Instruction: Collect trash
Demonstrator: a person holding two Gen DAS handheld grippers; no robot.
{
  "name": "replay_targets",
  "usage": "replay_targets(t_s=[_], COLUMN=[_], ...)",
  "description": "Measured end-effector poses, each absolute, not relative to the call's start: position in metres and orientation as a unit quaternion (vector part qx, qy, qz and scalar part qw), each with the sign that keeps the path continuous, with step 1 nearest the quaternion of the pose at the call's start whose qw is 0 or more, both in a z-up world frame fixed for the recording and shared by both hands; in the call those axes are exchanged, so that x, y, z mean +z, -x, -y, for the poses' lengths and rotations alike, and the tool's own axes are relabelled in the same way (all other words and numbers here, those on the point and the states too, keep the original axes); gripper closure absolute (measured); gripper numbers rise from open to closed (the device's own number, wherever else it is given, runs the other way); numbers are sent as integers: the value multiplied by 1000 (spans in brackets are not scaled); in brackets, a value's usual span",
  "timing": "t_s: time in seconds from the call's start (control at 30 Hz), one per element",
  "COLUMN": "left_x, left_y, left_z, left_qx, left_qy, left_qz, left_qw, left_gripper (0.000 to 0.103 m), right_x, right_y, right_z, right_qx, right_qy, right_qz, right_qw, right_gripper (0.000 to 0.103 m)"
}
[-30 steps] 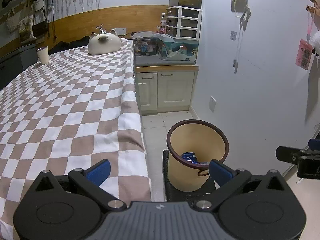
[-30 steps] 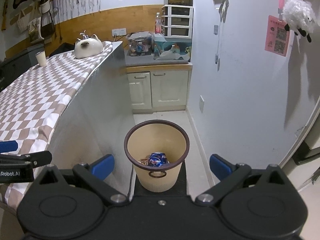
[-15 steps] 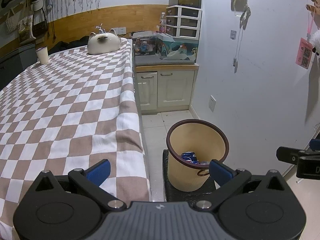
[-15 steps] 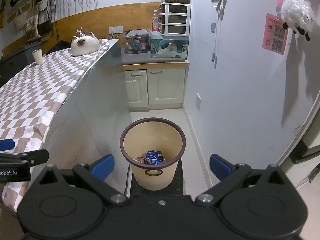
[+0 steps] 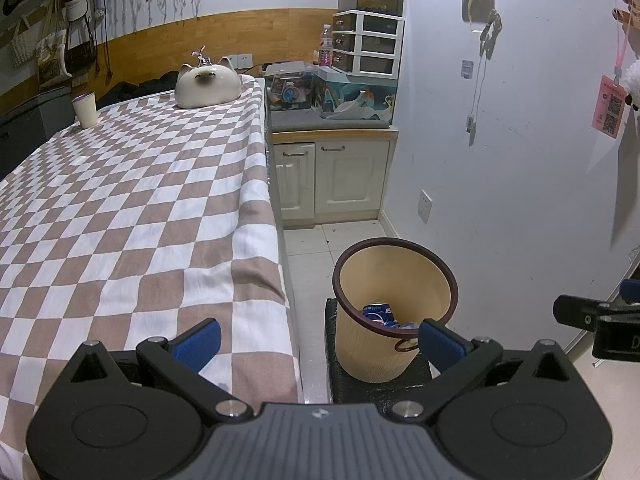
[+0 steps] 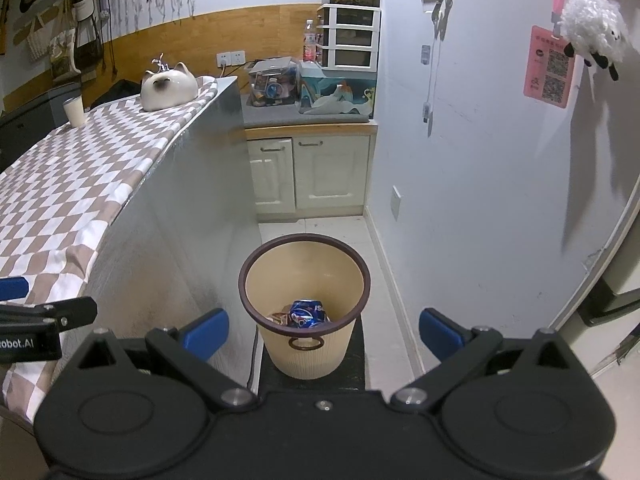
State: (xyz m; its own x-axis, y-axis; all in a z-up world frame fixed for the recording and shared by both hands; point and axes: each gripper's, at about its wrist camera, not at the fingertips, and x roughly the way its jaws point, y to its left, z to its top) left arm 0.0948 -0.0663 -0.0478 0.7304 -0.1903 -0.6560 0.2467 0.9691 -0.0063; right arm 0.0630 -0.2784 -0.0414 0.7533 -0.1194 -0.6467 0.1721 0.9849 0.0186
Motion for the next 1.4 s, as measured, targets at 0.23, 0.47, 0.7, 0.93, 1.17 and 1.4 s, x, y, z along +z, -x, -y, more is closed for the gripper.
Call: replay_targets(t_s=[0.23, 0.47, 0.7, 0.93, 1.17, 1.4], left_x=[-47, -47, -47, -47, -47, -47], left_y=[-94, -94, -94, -94, -94, -94], left_z=[67, 67, 67, 67, 67, 66], left_qx=[-118, -118, -118, -118, -118, -118], left_qy=[-41, -41, -41, -41, -41, -41], left_qz=[-347, -346, -346, -346, -346, -346], left_qw=[930, 930, 930, 930, 930, 930], left_gripper=[0, 0, 0, 0, 0, 0], right_x=[-42, -42, -42, -42, -42, -42], right_y=[-62, -62, -62, -62, -61, -61], right_z=[279, 280, 280, 280, 279, 280], right_qx=[-80, -80, -80, -80, -83, -83], right_qy=[-40, -39, -40, -40, -40, -40], right_qz=[-341, -341, -341, -341, -342, -342], right_qw=[936, 936, 936, 936, 935, 935], right_gripper=[1, 1, 1, 1, 1, 1])
